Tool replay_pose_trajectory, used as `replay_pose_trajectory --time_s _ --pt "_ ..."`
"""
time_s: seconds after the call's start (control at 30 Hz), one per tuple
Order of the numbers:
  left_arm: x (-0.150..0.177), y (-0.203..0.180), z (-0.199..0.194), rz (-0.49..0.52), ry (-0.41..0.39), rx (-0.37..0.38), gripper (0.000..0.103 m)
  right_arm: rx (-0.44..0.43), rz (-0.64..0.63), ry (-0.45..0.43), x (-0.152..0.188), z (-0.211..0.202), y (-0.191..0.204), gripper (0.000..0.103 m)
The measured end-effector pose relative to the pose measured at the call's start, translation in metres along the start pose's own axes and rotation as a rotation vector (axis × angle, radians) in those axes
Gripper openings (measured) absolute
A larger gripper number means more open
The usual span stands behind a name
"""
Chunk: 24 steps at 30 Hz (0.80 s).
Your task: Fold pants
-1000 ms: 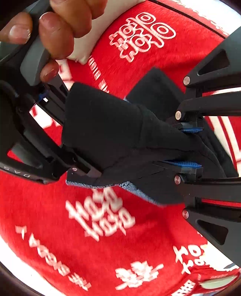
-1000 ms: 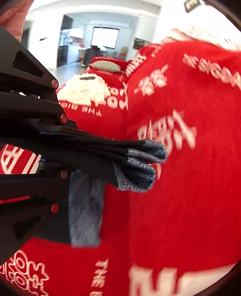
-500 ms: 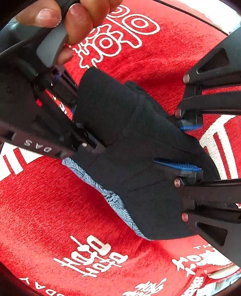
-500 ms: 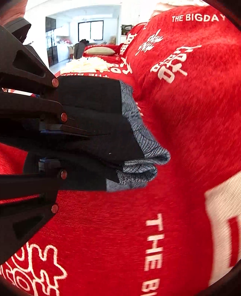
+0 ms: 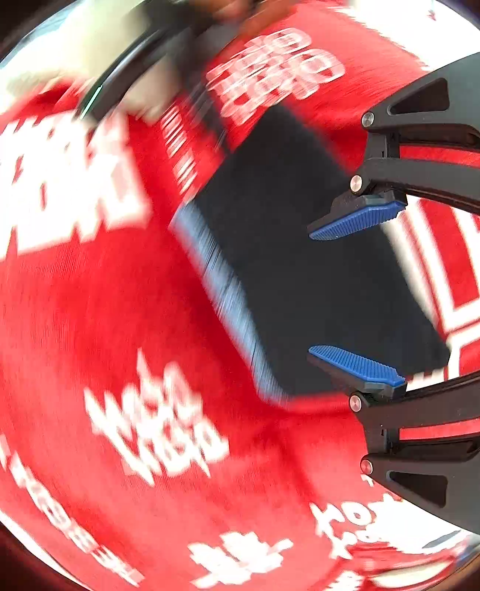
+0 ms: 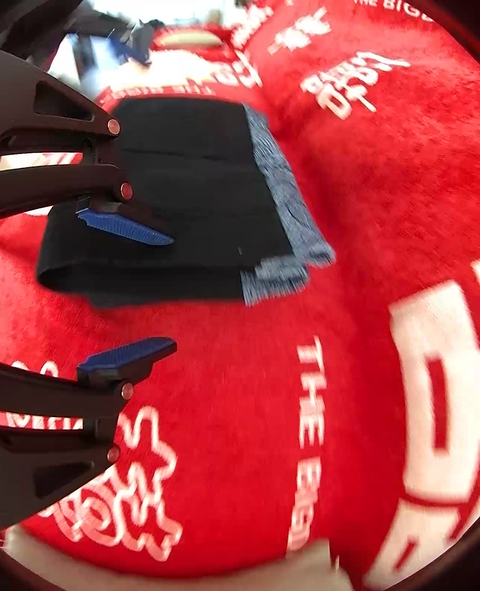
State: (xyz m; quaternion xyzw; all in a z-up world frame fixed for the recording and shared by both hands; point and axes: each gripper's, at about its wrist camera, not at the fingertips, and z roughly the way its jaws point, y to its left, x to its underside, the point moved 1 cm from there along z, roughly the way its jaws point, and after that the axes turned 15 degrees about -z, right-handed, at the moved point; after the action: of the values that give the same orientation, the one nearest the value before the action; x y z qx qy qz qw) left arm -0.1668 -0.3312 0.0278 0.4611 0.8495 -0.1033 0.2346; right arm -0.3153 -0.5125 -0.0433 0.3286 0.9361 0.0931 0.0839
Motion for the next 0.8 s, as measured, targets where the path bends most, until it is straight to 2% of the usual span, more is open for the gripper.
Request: replay_pose_trajectory --time_s 0.07,0.13,0.2,0.33,0.43,0.5,0.6,0.7,0.8 --pt "-0.026 0.037 0.015 -0.105 0.010 -0.063 0.063 0.047 0.032 -0.040 0.002 -0.015 0.003 0.040" --pt "-0.046 0.067 0.036 -0.212 0.048 -0.102 0.062 0.043 0.043 -0.074 0.002 -0.024 0.010 0.035" --pt "-0.059 0.099 0.067 -0.339 0.103 -0.118 0.062 0.027 0.025 -0.098 0.001 -0.028 0.024 0.034" --pt "-0.064 0.125 0.124 -0.473 0.241 -0.096 0.062 0.013 -0.051 -0.066 0.004 -0.011 0.056 0.034" --pt "-0.050 0.126 0.151 -0.493 0.285 -0.109 0.063 0.015 -0.067 -0.025 0.015 0.007 0.066 0.033" --pt "-0.042 0.122 0.156 -0.474 0.281 -0.111 0.063 0.025 -0.069 -0.011 0.025 0.016 0.070 0.033" --pt "-0.031 0.115 0.160 -0.433 0.252 -0.125 0.064 0.029 -0.078 -0.037 0.036 0.021 0.072 0.033" --pt "-0.027 0.120 0.164 -0.440 0.235 -0.141 0.078 0.044 -0.108 -0.053 0.041 0.022 0.072 0.033" --pt "-0.023 0.131 0.157 -0.493 0.231 -0.099 0.080 0.058 -0.120 -0.068 0.044 0.024 0.074 0.033"
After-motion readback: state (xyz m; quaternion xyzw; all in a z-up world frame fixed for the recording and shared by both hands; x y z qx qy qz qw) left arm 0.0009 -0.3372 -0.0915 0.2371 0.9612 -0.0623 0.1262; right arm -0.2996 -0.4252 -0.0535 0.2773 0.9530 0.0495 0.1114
